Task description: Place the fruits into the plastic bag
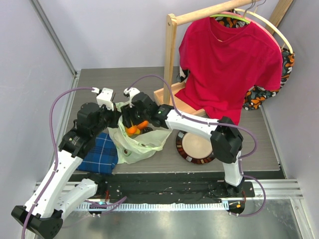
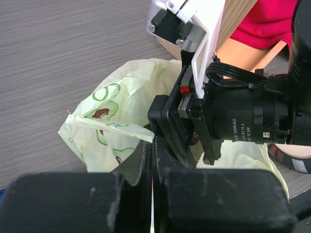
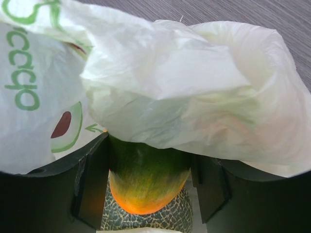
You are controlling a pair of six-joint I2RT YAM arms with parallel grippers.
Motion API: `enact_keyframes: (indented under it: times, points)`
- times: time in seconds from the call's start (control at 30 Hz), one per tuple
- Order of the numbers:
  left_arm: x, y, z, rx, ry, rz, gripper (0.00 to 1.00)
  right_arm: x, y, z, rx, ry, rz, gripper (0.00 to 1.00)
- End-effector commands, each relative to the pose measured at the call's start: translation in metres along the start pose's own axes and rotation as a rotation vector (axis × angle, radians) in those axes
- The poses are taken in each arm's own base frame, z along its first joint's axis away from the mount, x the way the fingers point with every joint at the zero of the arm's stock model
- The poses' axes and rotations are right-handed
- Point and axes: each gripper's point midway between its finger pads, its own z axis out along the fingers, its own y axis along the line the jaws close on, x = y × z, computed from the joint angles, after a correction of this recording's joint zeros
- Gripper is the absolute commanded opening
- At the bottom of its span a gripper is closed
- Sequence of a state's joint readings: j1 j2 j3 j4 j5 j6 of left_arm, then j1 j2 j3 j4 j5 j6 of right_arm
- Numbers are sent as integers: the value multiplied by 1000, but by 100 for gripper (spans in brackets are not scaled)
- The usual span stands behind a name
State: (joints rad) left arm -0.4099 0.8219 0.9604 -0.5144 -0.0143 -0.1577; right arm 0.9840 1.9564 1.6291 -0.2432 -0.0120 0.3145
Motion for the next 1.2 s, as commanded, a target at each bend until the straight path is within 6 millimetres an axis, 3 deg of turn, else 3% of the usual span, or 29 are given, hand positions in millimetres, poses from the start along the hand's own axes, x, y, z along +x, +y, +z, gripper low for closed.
enact_keyframes:
  times: [0.0, 0.33, 0.43, 0.63, 0.67, 0.7, 0.93, 1.17]
  points:
    - [-15, -3, -3, 15, -57, -12, 0, -29, 16, -1, -25, -102, 36, 32]
    - [-14, -2, -2, 8, -55, -14, 0, 27, 1, -27, 77, -17, 81, 40]
    - [-13, -2, -1, 8, -52, -14, 0, 37, 12, -31, 46, -8, 99, 44]
    - [-11, -2, 2, 7, -40, -14, 0, 47, 42, -34, -24, 5, 58, 70]
    - [-11, -2, 1, 8, -41, -14, 0, 48, 42, -35, -25, 7, 51, 79]
    - [-11, -2, 1, 7, -41, -12, 0, 47, 40, -36, -13, 3, 38, 81]
    - [-11, -1, 2, 3, -38, -8, 0, 20, 28, -63, 37, -82, -82, 93]
    - [-11, -2, 1, 11, -44, -3, 0, 7, 6, -80, 144, -129, -152, 98]
